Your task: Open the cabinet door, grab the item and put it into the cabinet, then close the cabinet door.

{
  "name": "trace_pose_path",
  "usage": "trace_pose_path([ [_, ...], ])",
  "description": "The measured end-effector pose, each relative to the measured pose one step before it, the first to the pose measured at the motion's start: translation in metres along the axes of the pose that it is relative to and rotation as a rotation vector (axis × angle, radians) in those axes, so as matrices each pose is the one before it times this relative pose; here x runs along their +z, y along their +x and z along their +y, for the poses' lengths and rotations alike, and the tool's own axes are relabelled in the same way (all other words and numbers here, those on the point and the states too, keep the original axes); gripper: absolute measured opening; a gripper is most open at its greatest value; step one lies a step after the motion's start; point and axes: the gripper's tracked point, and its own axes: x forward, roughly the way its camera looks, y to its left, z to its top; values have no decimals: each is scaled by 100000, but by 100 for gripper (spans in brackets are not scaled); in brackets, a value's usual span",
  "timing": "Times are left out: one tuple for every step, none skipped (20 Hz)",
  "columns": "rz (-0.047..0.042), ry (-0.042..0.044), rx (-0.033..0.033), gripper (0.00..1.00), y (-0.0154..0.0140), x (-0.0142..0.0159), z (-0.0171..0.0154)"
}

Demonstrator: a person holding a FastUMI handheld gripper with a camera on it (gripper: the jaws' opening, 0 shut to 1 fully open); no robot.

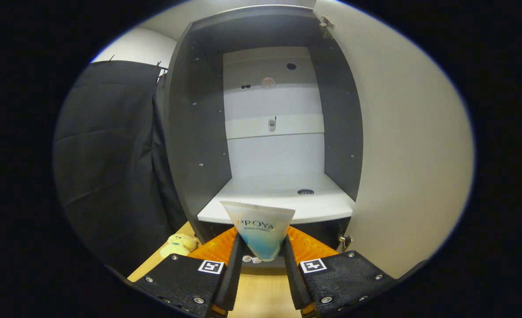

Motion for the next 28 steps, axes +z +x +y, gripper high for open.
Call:
trace_pose_path([
  [-771, 6, -154, 49, 974, 960, -305],
  [-404, -242, -131, 49, 1007, 842, -237],
  [-484, 29, -363, 49, 913, 920, -250],
  [327, 89, -148, 49, 890, 683, -286],
  [-57, 390, -208, 48, 1013, 579, -228],
  [789, 256, -206, 48, 1000, 395, -320],
  [2286, 296, 270, 48, 1058, -41, -118],
  [2523, 489, 997, 48, 916, -60, 95],
  [1387, 299, 513, 49, 1115, -14, -66],
  [1236, -338, 171, 49, 926, 87, -64],
  [444, -244, 53, 49, 1084, 46, 14],
  [1007, -355, 201, 48, 737, -149, 102],
  [1822, -20, 106, 48, 864, -384, 75],
  [2129, 221, 215, 48, 770, -397, 201],
  [1683, 362, 185, 48, 800, -409, 36],
  [1654, 104, -31, 48, 574, -343, -34],
  [1497, -86, -347, 48, 560, -484, 5],
  [1499, -341, -369, 48, 296, -383, -43],
  [-1071, -626, 415, 50, 251, 208, -35],
  [426, -333, -827, 50, 315, 49, -165],
  [-562, 394, 39, 51, 5, 2, -142],
  [890, 762, -755, 52, 179, -151, -149],
  [750, 501, -296, 54, 107, -185, -243],
  [543, -366, -968, 57, -46, -141, -274],
  [-155, -734, -1243, 72, 4, -41, -386],
  [-919, -551, -784, 78, -262, 233, -172],
  [-1050, -351, -691, 87, -358, 179, 11],
  [-1462, -357, -632, 91, -565, 377, -126],
])
